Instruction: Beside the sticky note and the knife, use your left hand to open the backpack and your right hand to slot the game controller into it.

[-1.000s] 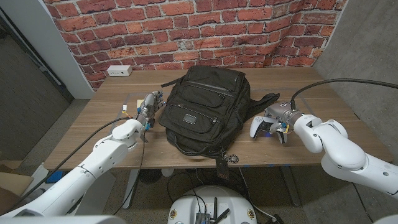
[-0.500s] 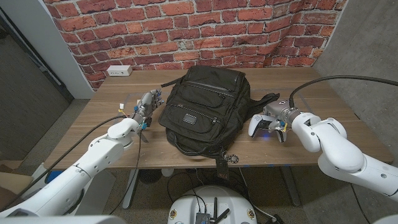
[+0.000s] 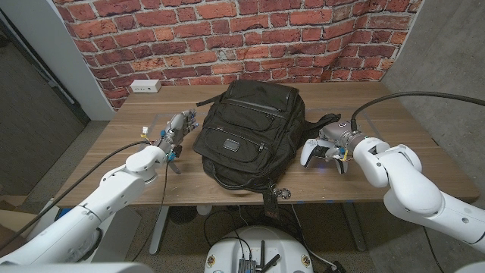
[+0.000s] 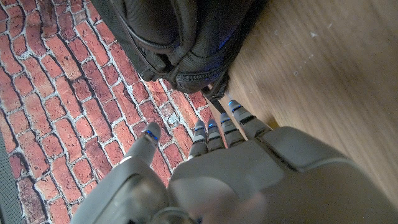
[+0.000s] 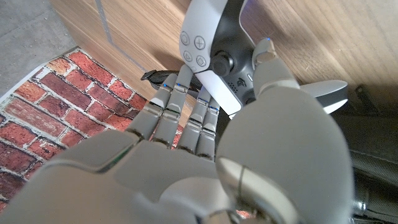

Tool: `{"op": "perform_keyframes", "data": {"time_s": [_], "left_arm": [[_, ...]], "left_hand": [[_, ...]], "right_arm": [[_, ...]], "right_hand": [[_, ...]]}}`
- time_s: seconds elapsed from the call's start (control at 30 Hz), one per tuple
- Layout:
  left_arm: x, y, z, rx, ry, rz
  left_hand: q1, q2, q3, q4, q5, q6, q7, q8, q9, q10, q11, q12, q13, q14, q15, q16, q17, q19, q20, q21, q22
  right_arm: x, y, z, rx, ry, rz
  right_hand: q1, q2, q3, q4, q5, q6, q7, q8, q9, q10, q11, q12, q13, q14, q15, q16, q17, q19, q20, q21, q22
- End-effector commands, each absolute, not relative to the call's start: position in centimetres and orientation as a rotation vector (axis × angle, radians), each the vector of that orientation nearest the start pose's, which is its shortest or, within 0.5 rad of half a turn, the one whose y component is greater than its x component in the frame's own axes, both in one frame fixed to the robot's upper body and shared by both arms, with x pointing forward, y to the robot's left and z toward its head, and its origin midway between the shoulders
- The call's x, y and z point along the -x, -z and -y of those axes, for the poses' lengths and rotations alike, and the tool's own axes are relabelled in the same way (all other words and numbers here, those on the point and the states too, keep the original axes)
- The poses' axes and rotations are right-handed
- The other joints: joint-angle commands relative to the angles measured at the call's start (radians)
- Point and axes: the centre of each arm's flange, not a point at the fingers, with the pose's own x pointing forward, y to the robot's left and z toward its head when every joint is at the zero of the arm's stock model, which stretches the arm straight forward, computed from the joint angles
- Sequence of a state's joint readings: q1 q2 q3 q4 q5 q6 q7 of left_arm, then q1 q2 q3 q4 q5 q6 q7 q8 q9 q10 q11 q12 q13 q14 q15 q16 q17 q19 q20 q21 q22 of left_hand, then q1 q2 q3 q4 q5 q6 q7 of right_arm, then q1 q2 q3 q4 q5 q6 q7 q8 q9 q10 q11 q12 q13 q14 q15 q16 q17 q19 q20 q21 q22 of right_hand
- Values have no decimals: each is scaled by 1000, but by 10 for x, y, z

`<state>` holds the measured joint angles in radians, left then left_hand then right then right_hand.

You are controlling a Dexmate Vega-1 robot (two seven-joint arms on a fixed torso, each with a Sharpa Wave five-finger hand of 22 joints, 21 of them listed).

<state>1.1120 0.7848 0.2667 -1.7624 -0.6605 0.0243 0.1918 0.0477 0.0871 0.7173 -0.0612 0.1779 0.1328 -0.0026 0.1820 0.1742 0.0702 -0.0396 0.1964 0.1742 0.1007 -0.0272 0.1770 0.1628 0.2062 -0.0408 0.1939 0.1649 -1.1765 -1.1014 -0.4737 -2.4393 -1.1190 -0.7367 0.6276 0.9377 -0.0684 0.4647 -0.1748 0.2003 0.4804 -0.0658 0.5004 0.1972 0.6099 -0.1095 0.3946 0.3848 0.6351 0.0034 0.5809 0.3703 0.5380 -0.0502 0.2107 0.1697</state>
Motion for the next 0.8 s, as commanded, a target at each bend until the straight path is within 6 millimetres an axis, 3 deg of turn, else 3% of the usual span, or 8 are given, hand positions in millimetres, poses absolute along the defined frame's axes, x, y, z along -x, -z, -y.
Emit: {"op": "perform_keyframes", "data": {"time_s": [0.03, 0.57, 0.8], "left_arm": [[-565, 50, -324, -242, 91, 414], [-546, 44, -329, -369, 53, 490], [-536, 40, -326, -445, 25, 533]], "left_hand": [[20, 54, 6, -18, -1, 25, -8, 14, 3, 20, -1, 8, 5, 21, -5, 6, 2, 19, -10, 4, 5], [58, 60, 17, -62, -4, 75, -13, 20, 3, 72, -14, 17, 4, 56, -18, 7, 1, 56, -20, 10, 5], [87, 59, 22, -91, -6, 116, -29, 24, 3, 106, -24, 20, 4, 84, -33, 9, 1, 75, -24, 10, 4]], "right_arm": [[-444, 21, 230, 1869, 118, 191], [-442, 19, 224, 1863, 133, 191], [-444, 20, 227, 1862, 133, 190]], "right_hand": [[83, 82, 7, 1, 7, 58, -43, 4, 4, 95, -81, 6, 2, 88, -241, 9, 32, 10, -118, -1, 3], [102, 81, 4, -1, 10, 75, -43, 10, 3, 108, -87, 4, 7, 102, -241, 7, 38, 15, -124, -2, 3], [111, 82, 5, -2, 12, 80, -45, 11, 3, 116, -87, 3, 9, 104, -242, 3, 38, 17, -127, -2, 3]]}}
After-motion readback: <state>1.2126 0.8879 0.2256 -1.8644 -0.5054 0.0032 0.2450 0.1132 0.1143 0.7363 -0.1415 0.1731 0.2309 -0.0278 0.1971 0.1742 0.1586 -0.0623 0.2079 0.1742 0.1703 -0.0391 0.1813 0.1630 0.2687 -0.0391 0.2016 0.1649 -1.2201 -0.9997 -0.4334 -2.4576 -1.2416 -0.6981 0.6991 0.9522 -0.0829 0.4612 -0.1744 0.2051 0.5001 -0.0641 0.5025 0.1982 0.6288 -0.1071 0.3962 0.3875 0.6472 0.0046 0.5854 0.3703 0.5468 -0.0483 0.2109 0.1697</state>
